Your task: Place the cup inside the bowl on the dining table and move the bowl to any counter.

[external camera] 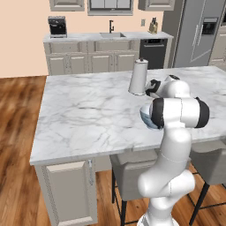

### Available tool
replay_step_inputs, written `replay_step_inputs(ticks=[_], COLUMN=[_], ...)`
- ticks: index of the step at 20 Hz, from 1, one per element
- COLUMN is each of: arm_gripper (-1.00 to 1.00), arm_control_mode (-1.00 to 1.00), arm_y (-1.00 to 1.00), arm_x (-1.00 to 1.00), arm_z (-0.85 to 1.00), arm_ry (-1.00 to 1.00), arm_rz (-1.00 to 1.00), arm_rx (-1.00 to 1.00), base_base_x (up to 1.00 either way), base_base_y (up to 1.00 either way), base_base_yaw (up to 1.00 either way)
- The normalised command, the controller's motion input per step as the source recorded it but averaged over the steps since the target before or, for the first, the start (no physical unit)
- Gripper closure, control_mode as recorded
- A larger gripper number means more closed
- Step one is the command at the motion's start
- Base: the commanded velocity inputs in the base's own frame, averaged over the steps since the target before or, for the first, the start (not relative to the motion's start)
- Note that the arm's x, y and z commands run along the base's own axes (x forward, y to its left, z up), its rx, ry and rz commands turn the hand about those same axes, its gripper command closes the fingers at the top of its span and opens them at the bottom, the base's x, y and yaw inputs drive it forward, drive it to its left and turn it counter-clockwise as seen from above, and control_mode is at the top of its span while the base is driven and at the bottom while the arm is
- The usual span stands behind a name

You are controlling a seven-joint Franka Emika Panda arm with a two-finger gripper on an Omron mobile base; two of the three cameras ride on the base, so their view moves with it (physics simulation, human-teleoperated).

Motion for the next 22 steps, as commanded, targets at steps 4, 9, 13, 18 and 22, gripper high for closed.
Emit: replay_step_inputs(ticks=[4,9,13,18,22], arm_gripper=[1.00,-1.00,-1.00,-1.00,-1.00], arm_control_mode=[-1.00,-1.00,-1.00,-1.00,-1.00], arm_y=[0.00,0.00,0.00,0.00,0.00], arm_x=[0.00,0.00,0.00,-0.03,-0.11], arm_z=[0.00,0.00,0.00,0.00,0.02], arm_ry=[0.00,0.00,0.00,0.00,0.00], arm_rz=[0.00,0.00,0.00,0.00,0.00], arm_rx=[0.00,0.00,0.00,0.00,0.00], base_base_x=[0.00,0.00,0.00,0.00,0.00], base_base_y=[0.00,0.00,0.00,0.00,0.00], base_base_yaw=[0.00,0.00,0.00,0.00,0.00])
